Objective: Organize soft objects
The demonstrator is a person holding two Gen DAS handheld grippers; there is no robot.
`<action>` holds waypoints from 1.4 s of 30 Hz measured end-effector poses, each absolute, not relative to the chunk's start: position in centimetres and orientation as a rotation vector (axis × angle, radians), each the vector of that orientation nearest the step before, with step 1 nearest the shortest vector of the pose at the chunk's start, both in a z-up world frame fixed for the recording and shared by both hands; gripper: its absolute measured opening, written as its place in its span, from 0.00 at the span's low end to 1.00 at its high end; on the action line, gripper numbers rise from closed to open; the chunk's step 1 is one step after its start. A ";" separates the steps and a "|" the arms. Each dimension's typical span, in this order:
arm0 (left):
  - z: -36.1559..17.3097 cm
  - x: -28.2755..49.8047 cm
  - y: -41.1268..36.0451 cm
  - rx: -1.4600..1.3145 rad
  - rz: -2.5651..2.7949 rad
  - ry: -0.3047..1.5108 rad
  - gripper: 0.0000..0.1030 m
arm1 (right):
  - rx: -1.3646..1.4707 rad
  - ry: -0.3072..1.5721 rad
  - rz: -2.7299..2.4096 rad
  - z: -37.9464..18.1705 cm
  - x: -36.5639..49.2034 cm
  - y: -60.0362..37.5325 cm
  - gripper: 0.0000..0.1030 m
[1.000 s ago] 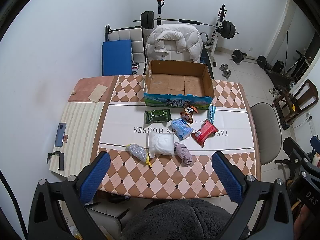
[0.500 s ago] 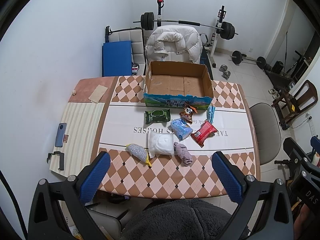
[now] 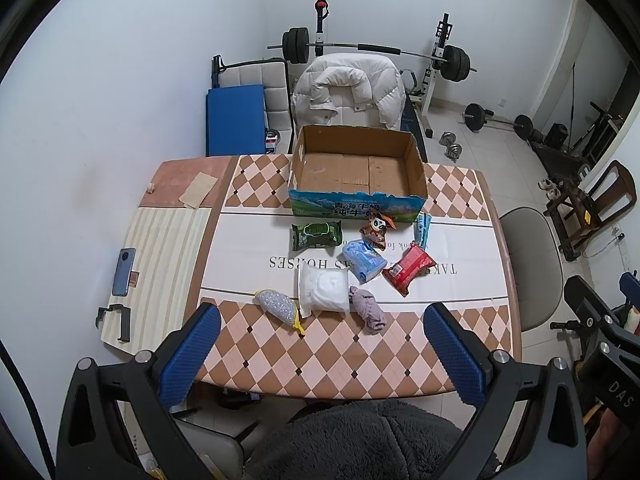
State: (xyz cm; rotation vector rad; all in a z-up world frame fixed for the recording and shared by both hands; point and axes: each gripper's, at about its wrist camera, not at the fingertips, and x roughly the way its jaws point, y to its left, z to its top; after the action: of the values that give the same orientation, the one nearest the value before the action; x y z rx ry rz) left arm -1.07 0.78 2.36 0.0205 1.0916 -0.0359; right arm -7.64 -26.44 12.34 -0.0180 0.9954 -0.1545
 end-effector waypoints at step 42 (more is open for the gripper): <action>-41.1 12.7 16.4 -0.602 0.245 1.836 0.33 | -0.029 1.824 0.201 -29.8 14.2 -8.7 1.00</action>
State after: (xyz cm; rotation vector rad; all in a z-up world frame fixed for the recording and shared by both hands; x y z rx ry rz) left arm 12.73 16.40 -41.13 -0.6021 1.8355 0.2445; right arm 14.19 -8.71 -29.76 -0.0292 1.8243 0.2007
